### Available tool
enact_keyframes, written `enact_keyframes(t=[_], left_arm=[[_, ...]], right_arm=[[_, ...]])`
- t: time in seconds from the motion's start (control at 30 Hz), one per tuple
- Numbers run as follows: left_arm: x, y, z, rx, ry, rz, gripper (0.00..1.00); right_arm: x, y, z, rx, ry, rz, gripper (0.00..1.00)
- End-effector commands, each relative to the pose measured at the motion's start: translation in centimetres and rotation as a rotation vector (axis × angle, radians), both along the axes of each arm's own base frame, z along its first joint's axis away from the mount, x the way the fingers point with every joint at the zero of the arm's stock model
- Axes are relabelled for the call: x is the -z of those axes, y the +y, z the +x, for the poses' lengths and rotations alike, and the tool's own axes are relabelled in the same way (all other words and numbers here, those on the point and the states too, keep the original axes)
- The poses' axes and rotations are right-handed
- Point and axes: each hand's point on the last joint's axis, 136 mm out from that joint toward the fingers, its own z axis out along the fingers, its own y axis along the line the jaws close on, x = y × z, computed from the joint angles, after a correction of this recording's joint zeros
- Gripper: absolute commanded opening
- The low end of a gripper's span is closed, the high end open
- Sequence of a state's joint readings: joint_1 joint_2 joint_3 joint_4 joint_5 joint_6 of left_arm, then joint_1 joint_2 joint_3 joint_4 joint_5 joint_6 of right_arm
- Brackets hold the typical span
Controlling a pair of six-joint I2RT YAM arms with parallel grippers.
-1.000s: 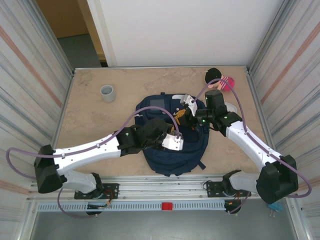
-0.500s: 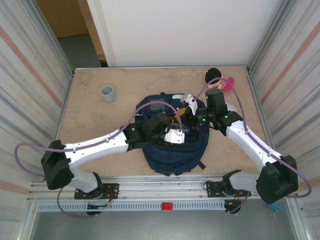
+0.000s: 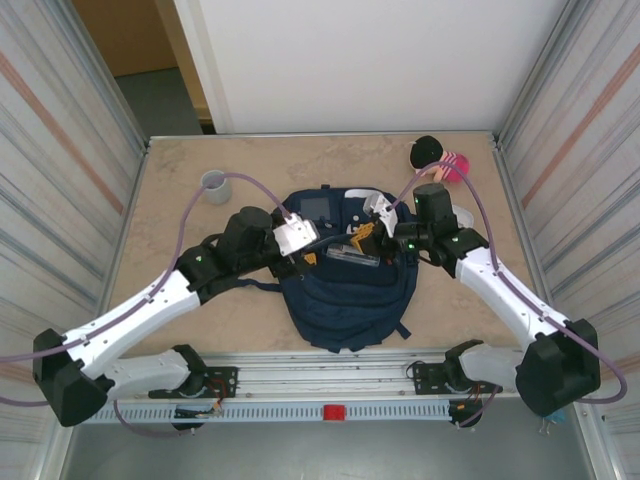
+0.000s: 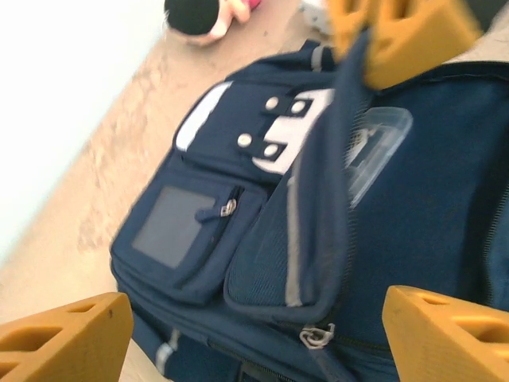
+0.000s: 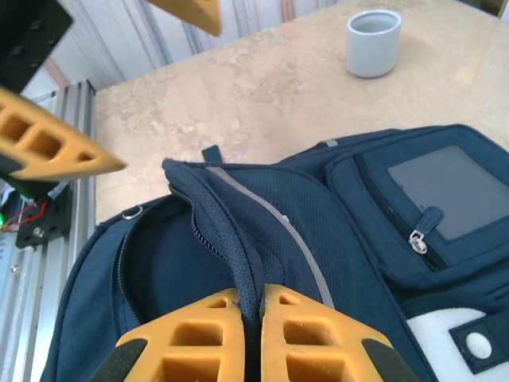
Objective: Pack books, pencil case, and school supplies into a backpack
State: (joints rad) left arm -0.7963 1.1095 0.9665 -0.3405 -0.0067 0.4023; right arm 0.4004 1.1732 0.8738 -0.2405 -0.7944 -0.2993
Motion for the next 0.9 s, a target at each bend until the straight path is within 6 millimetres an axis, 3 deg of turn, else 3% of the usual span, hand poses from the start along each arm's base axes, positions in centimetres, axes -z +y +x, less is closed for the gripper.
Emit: enact_keyframes(t=[0.0,0.07,0.2,0.33,0.43,0.63,0.77,0.8,0.87], left_arm=[[0.5,0.7,2.2,-0.228,0.171,-0.170,0.84],[1.1,1.2,4.3,-0.400,0.260,-0.260,0.86],[4.1,-0.1,6.7,-0.582,0.444,-0.310,0.87],[7.4,-2.6,8.4,-0.679,0.589,-0.402,0.84],[9.8,-3.1,9.1,-0.746,0.663,-0.420,0.81],[12.3,-3.7,9.1,-0.784,0.757,-0.515,0.46],[12.6,-2.2,8.8,-0.843,0.749,-0.552,0.05],[12.5,-1.6,8.6,-0.866,0.739,-0.568,0.00],[12.3,-0.5,8.1,-0.903,0.726,-0.618,0.00]], right_arm=[[-1.5,-0.1,-0.9,-0.029,-0.047,0.042,0.00],[-1.3,0.0,-1.2,-0.035,-0.038,0.053,0.00],[-0.8,0.1,-1.7,-0.039,-0.021,0.050,0.00],[-0.4,0.0,-1.8,-0.037,-0.017,0.037,0.00],[-0.3,0.1,-1.8,-0.039,-0.015,0.032,0.00],[0.0,0.1,-1.8,-0.042,-0.030,0.019,0.00],[0.0,0.0,-1.8,-0.042,-0.051,0.006,0.00],[0.0,-0.1,-1.7,-0.040,-0.059,0.003,0.00],[-0.1,-0.1,-1.6,-0.042,-0.071,-0.003,0.00]])
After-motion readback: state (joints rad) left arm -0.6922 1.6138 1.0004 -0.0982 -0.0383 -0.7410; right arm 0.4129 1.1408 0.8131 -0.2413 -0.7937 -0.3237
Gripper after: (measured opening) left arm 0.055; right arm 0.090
